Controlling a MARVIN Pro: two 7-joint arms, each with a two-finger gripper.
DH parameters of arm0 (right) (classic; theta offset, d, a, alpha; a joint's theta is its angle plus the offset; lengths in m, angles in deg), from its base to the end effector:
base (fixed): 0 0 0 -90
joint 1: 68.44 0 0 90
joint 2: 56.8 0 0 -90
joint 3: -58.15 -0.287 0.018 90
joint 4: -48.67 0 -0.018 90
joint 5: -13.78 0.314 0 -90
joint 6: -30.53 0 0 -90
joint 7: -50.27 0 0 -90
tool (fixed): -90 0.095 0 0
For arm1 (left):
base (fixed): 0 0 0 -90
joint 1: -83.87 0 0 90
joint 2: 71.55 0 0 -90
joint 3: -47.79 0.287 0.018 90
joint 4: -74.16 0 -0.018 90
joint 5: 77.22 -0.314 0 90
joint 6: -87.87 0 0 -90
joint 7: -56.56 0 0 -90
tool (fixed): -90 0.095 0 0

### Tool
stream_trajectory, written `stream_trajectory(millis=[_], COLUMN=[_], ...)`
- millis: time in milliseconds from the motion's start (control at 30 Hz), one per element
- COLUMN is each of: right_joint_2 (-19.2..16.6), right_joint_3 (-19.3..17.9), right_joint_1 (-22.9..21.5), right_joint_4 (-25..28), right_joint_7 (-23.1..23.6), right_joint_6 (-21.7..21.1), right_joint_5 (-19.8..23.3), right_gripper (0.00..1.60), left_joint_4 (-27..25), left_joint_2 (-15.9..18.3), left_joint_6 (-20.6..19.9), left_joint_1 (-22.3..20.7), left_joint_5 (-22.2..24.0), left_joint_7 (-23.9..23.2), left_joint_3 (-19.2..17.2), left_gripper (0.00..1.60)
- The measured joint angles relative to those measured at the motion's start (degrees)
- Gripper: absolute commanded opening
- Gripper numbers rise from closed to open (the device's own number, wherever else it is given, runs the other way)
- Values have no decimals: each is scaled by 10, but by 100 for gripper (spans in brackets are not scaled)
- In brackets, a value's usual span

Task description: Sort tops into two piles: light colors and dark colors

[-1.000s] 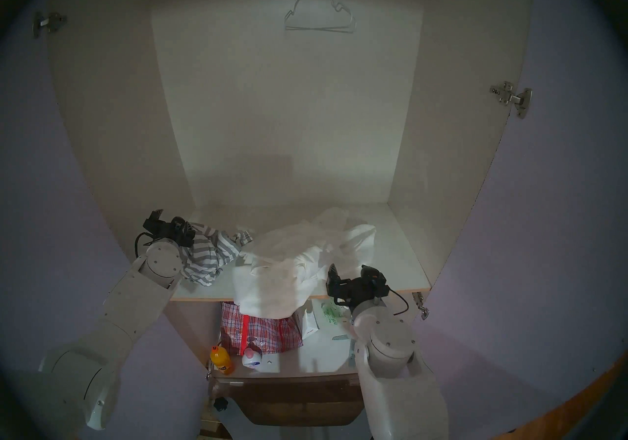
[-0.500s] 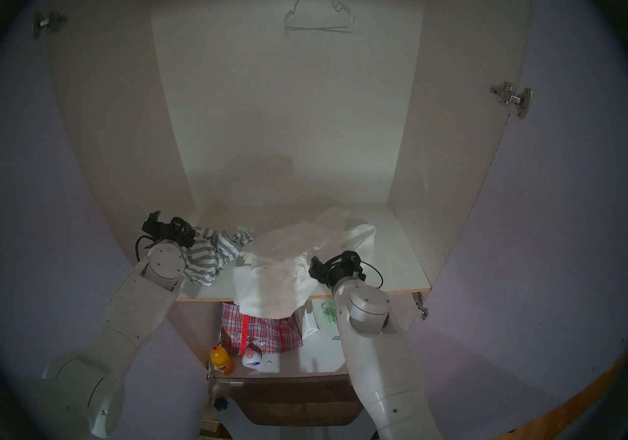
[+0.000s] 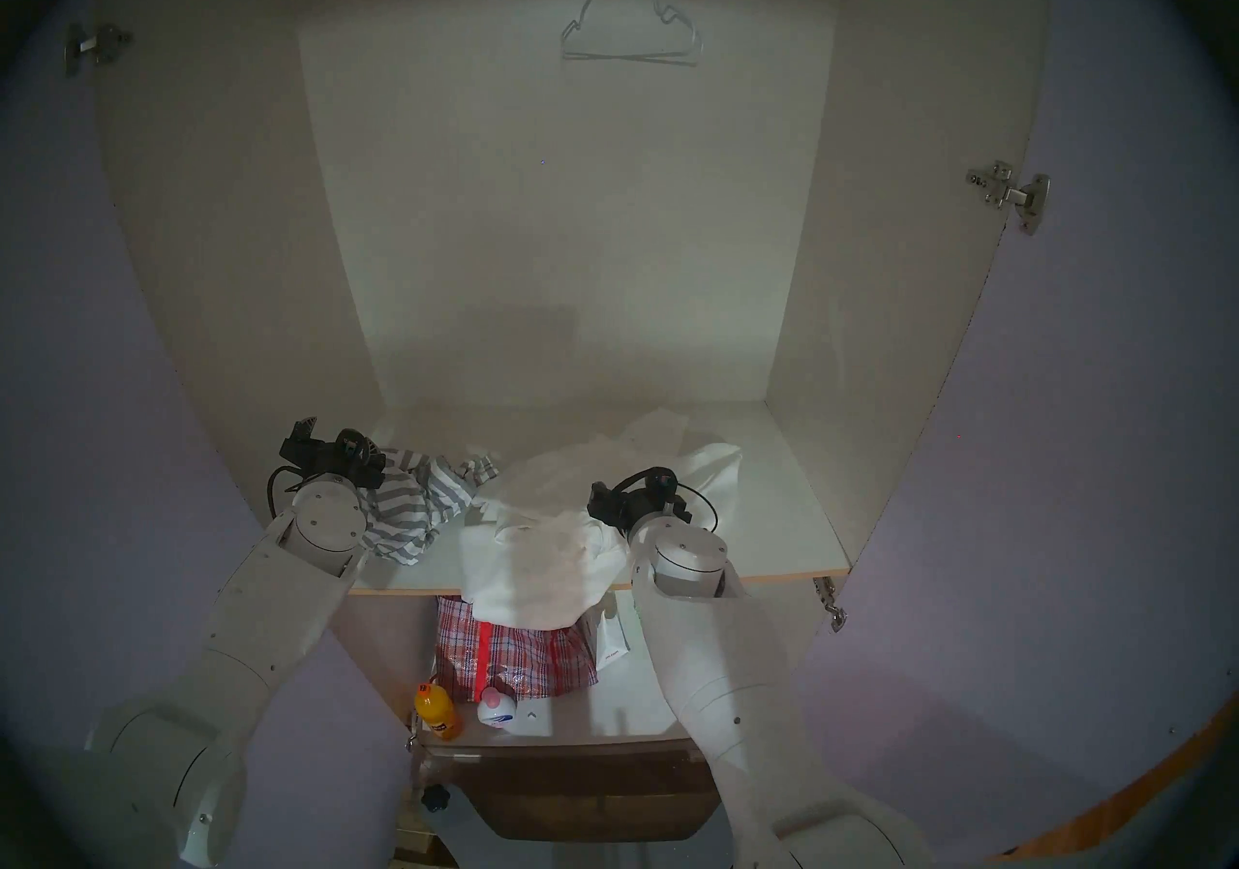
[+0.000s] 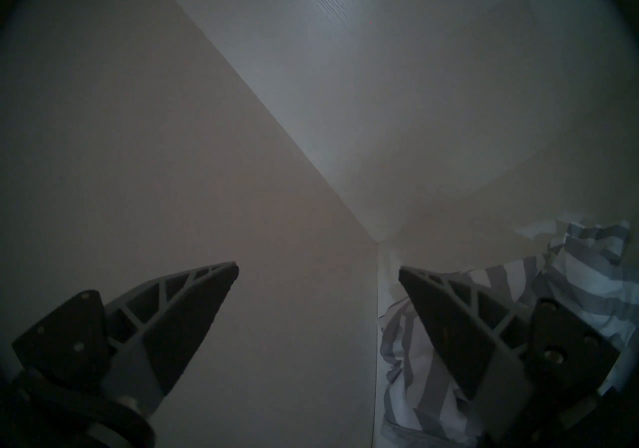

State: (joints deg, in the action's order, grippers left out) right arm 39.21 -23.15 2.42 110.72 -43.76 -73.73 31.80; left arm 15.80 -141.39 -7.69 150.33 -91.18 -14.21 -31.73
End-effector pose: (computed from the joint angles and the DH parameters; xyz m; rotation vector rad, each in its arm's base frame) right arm 0.4989 0.1084 -0.3625 -2.3797 0.1817 -1.5206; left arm 0.5196 0.1473 -0.3126 -1.8372 0.3077 -1.5577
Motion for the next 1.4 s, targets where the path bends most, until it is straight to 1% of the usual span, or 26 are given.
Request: stream_trajectory(millis=[33,67,100,133,167,200,267,367,400,433,533,633,667,700,767,867,967,1067,1167,1400], right_joint_2=[8,12,14,14,15,15,9,1,0,-3,-7,-7,-6,-3,1,5,4,2,0,-11], right_joint_3=[-9,-13,-12,-9,-9,-8,9,33,37,50,61,64,63,60,58,46,30,9,-5,-78], right_joint_1=[-10,-15,-19,-20,-20,-18,-10,14,17,29,51,56,54,51,40,12,-20,-58,-78,-150], right_joint_4=[-10,-14,-15,-14,-13,-10,5,52,59,85,136,180,191,193,190,174,158,128,109,50], right_joint_7=[-4,-7,-10,-12,-14,-15,-12,-4,-3,-1,3,1,-2,-10,-27,-50,-63,-76,-82,-114], right_joint_6=[-14,-19,-20,-17,-14,-11,7,26,29,46,84,133,152,163,173,174,174,176,181,190], right_joint_5=[5,7,6,2,0,-1,-9,-16,-18,-21,-27,-35,-37,-39,-45,-51,-55,-59,-61,-71], right_gripper=[160,160,64,34,0,0,0,0,0,0,0,0,0,0,0,0,0,0,0,0], left_joint_4=[0,0,0,0,-1,-1,-1,0,-1,0,0,0,0,0,-1,0,0,0,0,0], left_joint_2=[0,0,1,1,1,1,1,2,2,2,2,2,2,2,2,3,3,3,3,3], left_joint_6=[0,0,0,0,0,0,0,0,0,0,0,0,0,0,0,0,0,0,0,0], left_joint_1=[0,0,0,0,0,0,0,1,1,1,1,1,1,1,1,1,1,1,1,1], left_joint_5=[0,0,1,1,1,1,1,2,2,2,2,3,3,3,3,3,4,4,4,5], left_joint_7=[0,0,0,1,1,1,1,1,1,2,2,2,2,2,3,3,3,3,3,4], left_joint_3=[0,0,0,0,0,0,0,1,1,1,1,1,1,1,1,1,1,1,1,2], left_gripper=[160,160,160,160,160,160,160,160,160,160,160,160,160,160,160,160,160,160,160,160])
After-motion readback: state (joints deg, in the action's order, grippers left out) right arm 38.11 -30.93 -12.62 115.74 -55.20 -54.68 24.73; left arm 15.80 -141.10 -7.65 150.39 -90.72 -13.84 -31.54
